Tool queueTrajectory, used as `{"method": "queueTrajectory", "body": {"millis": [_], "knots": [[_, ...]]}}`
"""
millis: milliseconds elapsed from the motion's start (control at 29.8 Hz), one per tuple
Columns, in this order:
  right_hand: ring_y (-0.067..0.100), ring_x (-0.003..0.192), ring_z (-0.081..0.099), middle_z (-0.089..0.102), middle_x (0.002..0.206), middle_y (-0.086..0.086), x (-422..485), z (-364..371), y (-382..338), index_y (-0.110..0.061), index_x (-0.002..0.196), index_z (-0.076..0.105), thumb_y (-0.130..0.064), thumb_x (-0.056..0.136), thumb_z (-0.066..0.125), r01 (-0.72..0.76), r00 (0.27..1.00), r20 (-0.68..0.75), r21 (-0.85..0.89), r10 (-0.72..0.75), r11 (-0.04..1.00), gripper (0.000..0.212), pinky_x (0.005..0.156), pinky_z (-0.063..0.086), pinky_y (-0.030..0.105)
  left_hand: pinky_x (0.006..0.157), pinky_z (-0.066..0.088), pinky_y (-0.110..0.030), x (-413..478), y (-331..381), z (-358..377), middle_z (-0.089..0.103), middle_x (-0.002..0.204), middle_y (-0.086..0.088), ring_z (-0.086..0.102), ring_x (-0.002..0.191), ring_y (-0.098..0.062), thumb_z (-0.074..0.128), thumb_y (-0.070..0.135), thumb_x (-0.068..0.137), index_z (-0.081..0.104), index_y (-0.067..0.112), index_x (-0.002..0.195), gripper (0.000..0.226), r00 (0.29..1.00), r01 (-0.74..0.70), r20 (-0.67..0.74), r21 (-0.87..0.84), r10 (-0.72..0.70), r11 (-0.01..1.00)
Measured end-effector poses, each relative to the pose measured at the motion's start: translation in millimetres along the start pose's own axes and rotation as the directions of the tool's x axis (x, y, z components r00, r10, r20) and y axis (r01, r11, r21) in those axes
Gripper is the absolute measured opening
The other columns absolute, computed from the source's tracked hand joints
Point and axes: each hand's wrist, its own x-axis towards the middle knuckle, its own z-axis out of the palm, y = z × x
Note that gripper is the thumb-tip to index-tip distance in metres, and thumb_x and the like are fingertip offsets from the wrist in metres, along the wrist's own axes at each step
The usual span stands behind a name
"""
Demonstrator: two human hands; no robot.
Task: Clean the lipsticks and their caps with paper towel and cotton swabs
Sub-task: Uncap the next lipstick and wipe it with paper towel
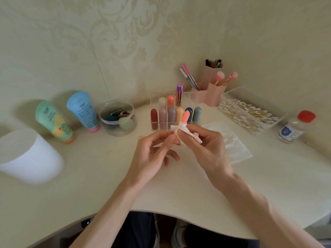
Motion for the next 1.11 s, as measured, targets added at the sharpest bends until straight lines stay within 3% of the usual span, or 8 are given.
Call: {"method": "queueTrajectory", "body": {"millis": [134,335,503,637,771,939,1039,1106], "knots": [[0.017,0.086,0.069,0.075,0.092,0.007,-0.4,1.7,1.1,-0.005,0.099,0.081,-0.017,0.098,0.073,-0.002,1.0,0.008,-0.022,0.002,1.0,0.014,0.082,0.056,0.029,0.051,0.047,-0.027,0.4,-2.0,-2.5,0.078,0.089,-0.005,0.066,0.056,-0.023,0.068,0.023,0.096,0.077,0.013,0.105,0.016,0.999,-0.033,0.004,0.045,0.033,0.998],[0.01,0.084,0.068,0.079,0.093,0.001,1.6,1.3,2.2,-0.011,0.095,0.083,-0.017,0.095,0.076,-0.002,0.999,-0.035,-0.099,-0.001,0.995,0.01,0.078,0.049,0.019,0.059,0.055,-0.029,-4.5,-7.7,2.0,0.075,0.09,0.016,0.07,0.058,-0.014,0.069,0.035,0.098,0.076,0.021,0.104,0.017,0.964,-0.19,-0.081,0.453,0.252,0.871],[0.014,0.084,0.07,0.077,0.089,0.003,0.6,-0.4,-0.6,-0.004,0.1,0.081,-0.016,0.097,0.073,-0.018,1.0,-0.002,-0.009,0.018,1.0,0.014,0.079,0.052,0.018,0.052,0.05,-0.028,-0.8,2.1,1.1,0.079,0.091,-0.002,0.062,0.049,-0.024,0.072,0.024,0.096,0.074,0.011,0.103,0.016,0.997,-0.047,-0.062,0.09,0.053,0.995],[0.01,0.081,0.064,0.072,0.087,0.005,-1.4,0.0,-5.0,0.002,0.095,0.079,-0.013,0.098,0.07,0.016,0.999,0.045,0.015,-0.017,1.0,0.017,0.077,0.049,0.014,0.045,0.034,-0.019,-1.7,9.2,-4.2,0.076,0.095,-0.006,0.051,0.05,-0.017,0.067,0.032,0.093,0.077,0.012,0.105,0.025,0.996,0.08,0.041,-0.068,-0.078,0.994],[0.02,0.09,0.072,0.076,0.098,0.014,-0.5,1.3,-1.0,0.0,0.102,0.079,-0.018,0.094,0.075,0.018,1.0,0.013,0.035,-0.018,0.999,0.02,0.082,0.056,0.025,0.043,0.034,-0.024,-3.1,11.1,-5.3,0.079,0.096,-0.009,0.06,0.053,-0.019,0.073,0.027,0.092,0.078,0.012,0.109,0.023,0.995,0.098,0.033,-0.074,-0.096,0.992],[0.015,0.086,0.065,0.077,0.094,0.007,0.3,1.3,4.7,-0.012,0.098,0.083,-0.019,0.095,0.077,-0.045,0.999,-0.006,-0.064,0.044,0.997,0.009,0.083,0.049,0.035,0.051,0.038,-0.021,-5.8,1.2,1.6,0.069,0.068,-0.001,0.051,0.048,-0.012,0.085,0.04,0.075,0.068,0.014,0.085,0.033,0.982,-0.049,-0.167,0.217,0.086,0.975],[0.03,0.089,0.069,0.077,0.097,0.01,0.4,-0.9,4.1,-0.009,0.101,0.081,-0.019,0.097,0.076,-0.034,0.999,0.017,-0.031,0.034,0.999,0.012,0.083,0.053,0.044,0.05,0.045,-0.03,-1.9,1.7,-0.2,0.077,0.091,0.003,0.067,0.056,-0.019,0.081,0.033,0.083,0.074,0.013,0.1,0.027,0.998,-0.024,-0.059,0.123,0.031,0.992],[0.025,0.087,0.069,0.076,0.095,0.01,0.3,-0.6,2.0,-0.004,0.101,0.08,-0.015,0.097,0.075,-0.024,1.0,0.011,0.001,0.024,1.0,0.012,0.079,0.055,0.032,0.048,0.048,-0.032,-1.0,3.4,-0.8,0.079,0.096,-0.004,0.074,0.066,-0.028,0.072,0.026,0.094,0.076,0.011,0.109,0.022,1.0,-0.009,0.026,0.071,0.007,0.997]]}}
